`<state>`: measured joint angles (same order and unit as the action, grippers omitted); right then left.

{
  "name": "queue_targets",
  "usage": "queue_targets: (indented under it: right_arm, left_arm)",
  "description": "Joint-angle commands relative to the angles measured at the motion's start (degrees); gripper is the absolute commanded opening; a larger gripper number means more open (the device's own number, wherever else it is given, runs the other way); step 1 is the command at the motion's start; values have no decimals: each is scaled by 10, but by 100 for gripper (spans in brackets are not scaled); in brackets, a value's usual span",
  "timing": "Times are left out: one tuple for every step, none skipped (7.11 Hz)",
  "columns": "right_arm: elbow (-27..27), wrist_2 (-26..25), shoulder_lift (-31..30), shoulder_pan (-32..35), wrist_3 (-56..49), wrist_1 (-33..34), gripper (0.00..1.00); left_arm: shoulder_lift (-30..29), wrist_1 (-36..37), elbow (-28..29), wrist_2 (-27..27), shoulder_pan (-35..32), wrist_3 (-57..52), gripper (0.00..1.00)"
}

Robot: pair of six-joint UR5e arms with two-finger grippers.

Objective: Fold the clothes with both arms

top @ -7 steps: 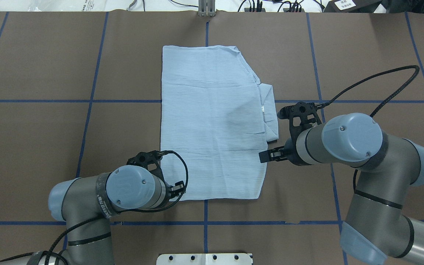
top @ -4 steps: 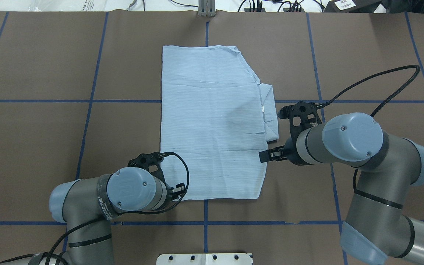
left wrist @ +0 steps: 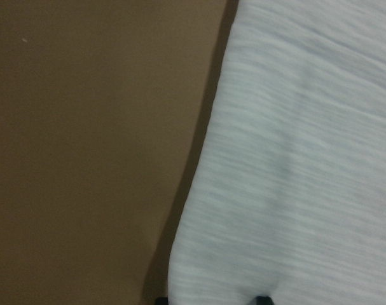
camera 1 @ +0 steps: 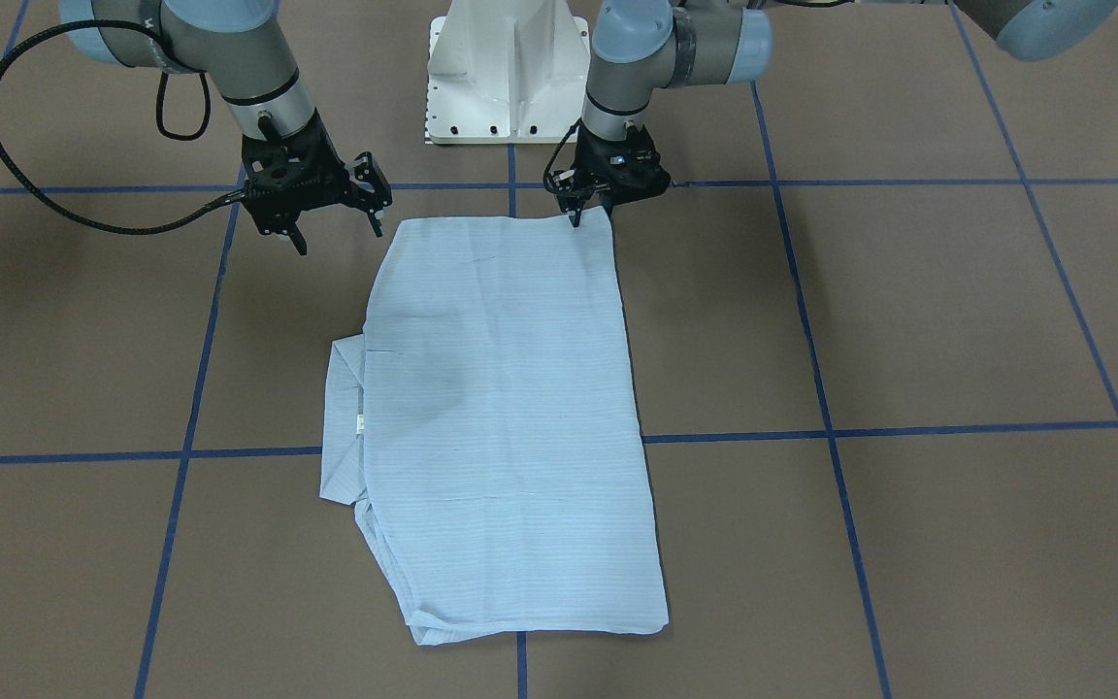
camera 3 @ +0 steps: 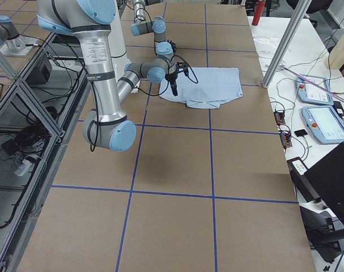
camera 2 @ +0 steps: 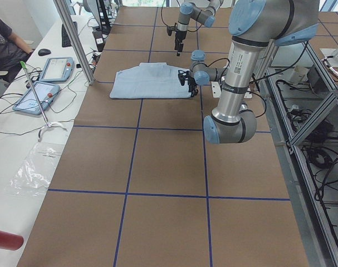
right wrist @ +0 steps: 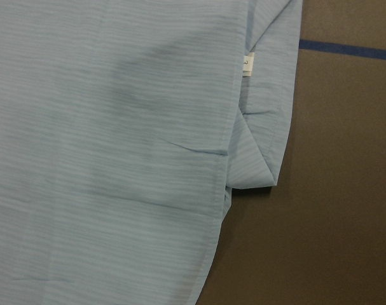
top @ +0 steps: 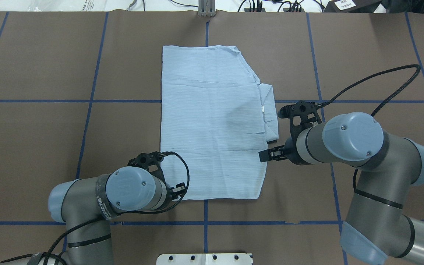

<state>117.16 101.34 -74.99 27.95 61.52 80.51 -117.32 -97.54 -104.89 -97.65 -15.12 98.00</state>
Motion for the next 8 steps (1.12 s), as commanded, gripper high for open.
queue_targets:
  right_arm:
    - [0, 0, 0, 0, 0, 0, 100]
    - [0, 0, 0, 0, 0, 0, 100]
    - [0, 0, 0, 0, 0, 1, 100]
    - [0, 0, 0, 0, 0, 1, 100]
    - [0, 0, 0, 0, 0, 1, 100]
    - [-1, 0, 0, 0, 0, 1, 100]
    - [-1, 0, 1, 0, 0, 1, 100]
    - [-1, 0, 1, 0, 0, 1, 100]
  left_arm:
    - [2, 1, 0, 1, -3, 0, 55]
    - [2, 1, 0, 2, -6, 0, 55]
    - [2, 1, 0, 1, -6, 0, 54]
    - [2, 1, 0, 1, -4, 0, 52]
    - [2, 0, 1, 1, -4, 0, 45]
    - [2, 1, 0, 1, -4, 0, 30]
    - [1, 1, -1, 1, -4, 0, 11]
    - [1, 0, -2, 3, -5, 2, 0]
